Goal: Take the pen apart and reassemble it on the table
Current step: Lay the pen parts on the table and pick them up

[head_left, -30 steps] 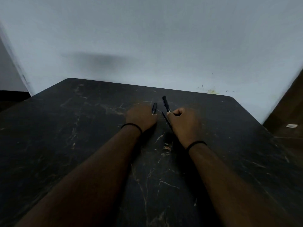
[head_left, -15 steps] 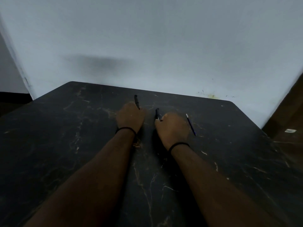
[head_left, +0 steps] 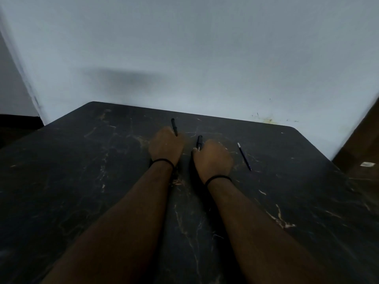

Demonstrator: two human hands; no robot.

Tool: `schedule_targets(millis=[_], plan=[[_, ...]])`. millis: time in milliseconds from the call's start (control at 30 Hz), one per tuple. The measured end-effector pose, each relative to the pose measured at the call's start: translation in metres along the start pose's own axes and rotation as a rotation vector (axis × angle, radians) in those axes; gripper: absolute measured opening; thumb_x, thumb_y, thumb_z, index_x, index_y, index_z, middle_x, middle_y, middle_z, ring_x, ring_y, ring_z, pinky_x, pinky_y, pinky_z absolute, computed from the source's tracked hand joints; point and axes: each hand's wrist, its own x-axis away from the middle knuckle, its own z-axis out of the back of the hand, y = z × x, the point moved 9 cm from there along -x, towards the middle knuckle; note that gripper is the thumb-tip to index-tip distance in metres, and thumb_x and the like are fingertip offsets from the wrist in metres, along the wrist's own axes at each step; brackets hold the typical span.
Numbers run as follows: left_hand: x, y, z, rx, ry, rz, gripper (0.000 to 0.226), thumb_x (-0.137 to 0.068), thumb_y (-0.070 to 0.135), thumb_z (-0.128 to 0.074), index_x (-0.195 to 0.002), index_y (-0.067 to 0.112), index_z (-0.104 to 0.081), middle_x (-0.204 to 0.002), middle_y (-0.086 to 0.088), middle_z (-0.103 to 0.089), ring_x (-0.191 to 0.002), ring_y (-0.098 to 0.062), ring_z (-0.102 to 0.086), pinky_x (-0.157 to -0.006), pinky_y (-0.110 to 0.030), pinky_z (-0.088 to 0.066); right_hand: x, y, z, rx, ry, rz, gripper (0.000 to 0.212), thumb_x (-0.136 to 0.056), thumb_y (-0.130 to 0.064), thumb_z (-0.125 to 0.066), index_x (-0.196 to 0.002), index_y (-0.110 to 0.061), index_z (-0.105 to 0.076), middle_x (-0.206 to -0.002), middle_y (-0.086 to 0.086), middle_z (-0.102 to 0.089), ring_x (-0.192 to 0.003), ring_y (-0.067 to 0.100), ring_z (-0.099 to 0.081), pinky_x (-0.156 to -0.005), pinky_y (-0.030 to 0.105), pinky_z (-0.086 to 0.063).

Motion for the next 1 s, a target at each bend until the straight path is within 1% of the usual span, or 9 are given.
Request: schedule_targets(millis=[200,267,400,500,600,700,800,900,1000], plan=[[0.005,0.008,0.009,0.112,0.066,-0.083,0.032,-0.094,0.038,-0.052,-0.068,0.020,-0.051,-0.073,-0.007,-0.061,-0.075,-0.029,-0.064,-0.063,-0.033,-0.046,-0.001,0.016,0.019,-0.296,0.090,-0.080,0.030,-0.097,-0.046,-0.052,-0.092,-0.019,-0.065,-0.088,0.001,-0.068,-0.084,0.022,-0.064,-0.070,0.031,-0.045],[0.008,0.019,0.013,0.188,0.109,-0.162,0.033,-0.097,0.039,-0.051,-0.069,0.020,-0.049,-0.072,-0.003,-0.059,-0.068,-0.022,-0.059,-0.063,-0.033,-0.048,0.000,0.027,0.030,-0.434,0.166,-0.099,0.024,-0.099,-0.042,-0.051,-0.093,-0.022,-0.064,-0.087,-0.004,-0.067,-0.082,0.017,-0.063,-0.073,0.032,-0.049],[0.024,0.052,0.005,0.244,0.075,-0.384,0.027,-0.100,0.038,-0.050,-0.075,0.029,-0.048,-0.071,0.011,-0.046,-0.064,-0.002,-0.044,-0.056,-0.020,-0.032,-0.005,0.051,0.046,-0.660,0.277,-0.155,0.026,-0.101,-0.042,-0.049,-0.086,-0.025,-0.062,-0.070,-0.011,-0.059,-0.065,0.003,-0.056,-0.056,0.024,-0.038],[0.035,0.070,-0.005,0.252,0.005,-0.518,0.021,-0.098,0.031,-0.054,-0.080,0.022,-0.051,-0.073,0.011,-0.044,-0.067,-0.007,-0.042,-0.059,-0.027,-0.032,-0.010,0.057,0.047,-0.862,0.284,-0.190,0.032,-0.100,-0.047,-0.052,-0.081,-0.024,-0.064,-0.062,-0.013,-0.058,-0.055,-0.005,-0.053,-0.048,0.009,-0.035],[0.046,0.082,-0.010,0.180,-0.020,-0.645,0.021,-0.099,0.030,-0.054,-0.084,0.015,-0.057,-0.080,0.001,-0.055,-0.074,-0.019,-0.052,-0.063,-0.033,-0.040,-0.011,0.049,0.043,-0.983,0.226,-0.113,0.034,-0.101,-0.042,-0.054,-0.071,-0.026,-0.059,-0.049,-0.017,-0.052,-0.045,-0.004,-0.046,-0.045,0.010,-0.033],[0.051,0.086,-0.013,0.184,-0.054,-0.694,0.018,-0.099,0.031,-0.053,-0.083,0.023,-0.056,-0.081,0.004,-0.054,-0.073,-0.016,-0.052,-0.063,-0.030,-0.037,-0.012,0.045,0.041,-1.033,0.205,-0.082,0.031,-0.102,-0.036,-0.054,-0.082,-0.016,-0.067,-0.059,-0.009,-0.056,-0.049,-0.002,-0.048,-0.047,0.014,-0.036],[0.048,0.082,-0.013,0.222,-0.048,-0.639,0.027,-0.101,0.037,-0.046,-0.081,0.021,-0.054,-0.075,0.003,-0.054,-0.069,-0.017,-0.051,-0.062,-0.035,-0.042,-0.010,0.044,0.049,-1.016,0.287,-0.058,0.024,-0.102,-0.031,-0.054,-0.085,-0.017,-0.063,-0.069,-0.010,-0.064,-0.058,-0.003,-0.055,-0.054,0.013,-0.042],[0.041,0.070,0.001,0.412,0.044,-0.525,0.039,-0.100,0.048,-0.035,-0.079,0.020,-0.050,-0.066,0.003,-0.050,-0.062,-0.010,-0.050,-0.060,-0.034,-0.043,-0.005,0.033,0.051,-0.845,0.235,0.061,0.018,-0.102,-0.033,-0.054,-0.093,-0.018,-0.058,-0.077,-0.003,-0.065,-0.070,0.013,-0.062,-0.063,0.033,-0.050],[0.035,0.059,0.009,0.496,0.100,-0.461,0.044,-0.099,0.056,-0.027,-0.080,0.023,-0.049,-0.067,0.009,-0.046,-0.061,-0.004,-0.046,-0.059,-0.031,-0.039,0.002,0.014,0.049,-0.642,0.150,0.202,0.013,-0.097,-0.032,-0.061,-0.097,-0.020,-0.057,-0.086,-0.002,-0.064,-0.075,0.014,-0.059,-0.061,0.026,-0.045]])
